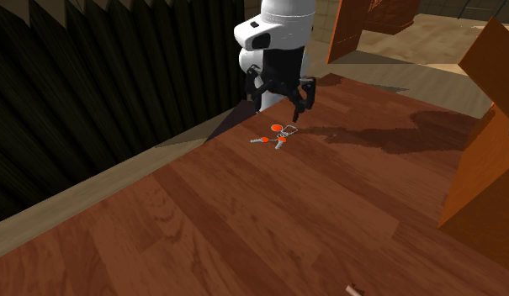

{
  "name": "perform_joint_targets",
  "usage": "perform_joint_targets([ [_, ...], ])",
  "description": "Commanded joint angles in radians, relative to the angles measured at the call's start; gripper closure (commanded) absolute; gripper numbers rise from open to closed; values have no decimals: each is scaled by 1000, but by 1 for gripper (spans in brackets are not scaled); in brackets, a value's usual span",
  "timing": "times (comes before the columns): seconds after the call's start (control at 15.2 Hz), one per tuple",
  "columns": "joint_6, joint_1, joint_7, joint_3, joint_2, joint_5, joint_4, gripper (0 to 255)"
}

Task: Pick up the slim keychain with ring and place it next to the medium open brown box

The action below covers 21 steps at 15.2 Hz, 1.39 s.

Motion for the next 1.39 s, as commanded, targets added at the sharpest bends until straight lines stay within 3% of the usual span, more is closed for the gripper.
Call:
perform_joint_targets([
  [0.0, 52, 11, 33, 33, 58, 16, 3, 0],
  [0.53, 160, 14, 33, 43, 76, 22, -86, 0],
  [1.06, 160, 14, 33, 43, 76, 22, -86, 0],
  [1.12, 160, 14, 33, 43, 76, 22, -86, 255],
  [1.32, 166, 13, 32, 43, 81, 21, -88, 255],
])
